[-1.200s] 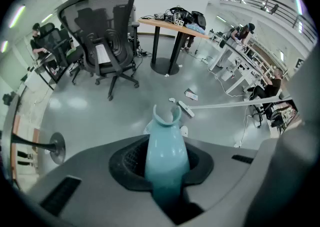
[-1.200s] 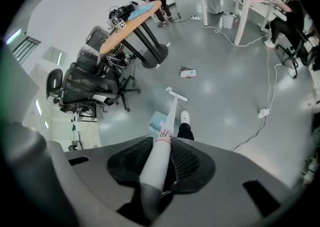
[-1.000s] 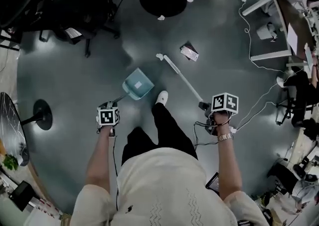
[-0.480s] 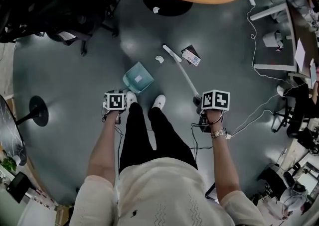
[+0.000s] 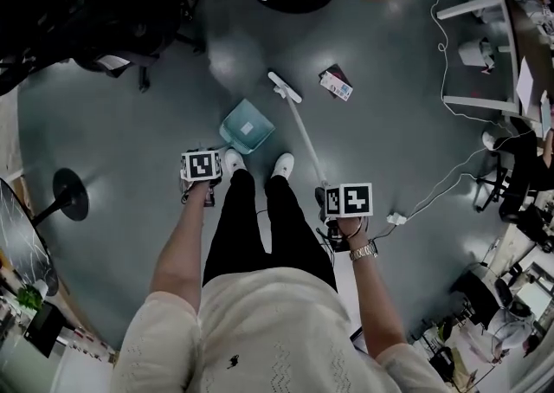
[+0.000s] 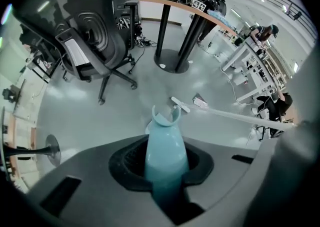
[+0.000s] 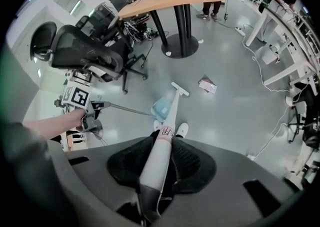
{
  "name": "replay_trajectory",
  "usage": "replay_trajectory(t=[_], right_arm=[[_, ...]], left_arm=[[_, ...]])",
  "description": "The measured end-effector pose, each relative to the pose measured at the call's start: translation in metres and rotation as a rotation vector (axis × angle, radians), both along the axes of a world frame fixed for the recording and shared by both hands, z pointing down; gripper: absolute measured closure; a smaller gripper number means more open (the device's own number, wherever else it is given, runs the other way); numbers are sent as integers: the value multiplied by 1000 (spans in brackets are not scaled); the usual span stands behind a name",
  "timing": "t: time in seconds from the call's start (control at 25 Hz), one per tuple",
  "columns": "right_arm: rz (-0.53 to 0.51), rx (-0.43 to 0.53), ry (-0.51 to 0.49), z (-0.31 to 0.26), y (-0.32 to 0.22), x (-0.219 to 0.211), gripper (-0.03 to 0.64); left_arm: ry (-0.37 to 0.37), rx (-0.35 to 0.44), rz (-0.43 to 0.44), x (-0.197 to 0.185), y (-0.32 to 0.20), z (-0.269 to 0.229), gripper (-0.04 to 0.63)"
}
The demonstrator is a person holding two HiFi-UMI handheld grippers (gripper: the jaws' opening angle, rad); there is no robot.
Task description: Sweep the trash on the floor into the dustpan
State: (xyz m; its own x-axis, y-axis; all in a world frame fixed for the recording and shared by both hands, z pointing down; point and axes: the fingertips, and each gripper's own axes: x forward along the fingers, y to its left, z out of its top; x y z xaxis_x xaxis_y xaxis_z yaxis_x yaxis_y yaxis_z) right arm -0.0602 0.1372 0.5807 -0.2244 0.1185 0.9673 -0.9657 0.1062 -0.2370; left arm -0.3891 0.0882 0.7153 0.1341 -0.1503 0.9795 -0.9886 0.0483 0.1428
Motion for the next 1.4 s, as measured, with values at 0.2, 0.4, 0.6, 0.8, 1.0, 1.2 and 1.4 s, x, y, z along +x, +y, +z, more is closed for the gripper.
replay_trajectory(t=[0.2, 0.4, 0.6, 0.8, 1.0, 1.2, 1.4], right_arm=[[-39, -91, -42, -11, 49, -24, 495], [-47, -154, -104, -27, 83, -46, 495], [67, -170, -162, -40, 80, -59, 495], [313, -158, -248, -60, 62, -41, 497], [474, -93, -291, -80, 56, 7, 497], [599, 2, -257, -90, 34, 88, 497], [610, 65, -142, -81, -15, 204, 497]], left_arm=[[14, -3, -24, -1, -3, 1, 503], [36, -13, -26, -5, -1, 8, 503], [50, -6, 13, -12, 0, 12, 503], [50, 14, 125, -15, -8, -7, 503], [52, 49, 236, 7, -31, -22, 503], [57, 83, 301, 58, -62, -36, 503], [49, 85, 312, 126, -108, -33, 503]])
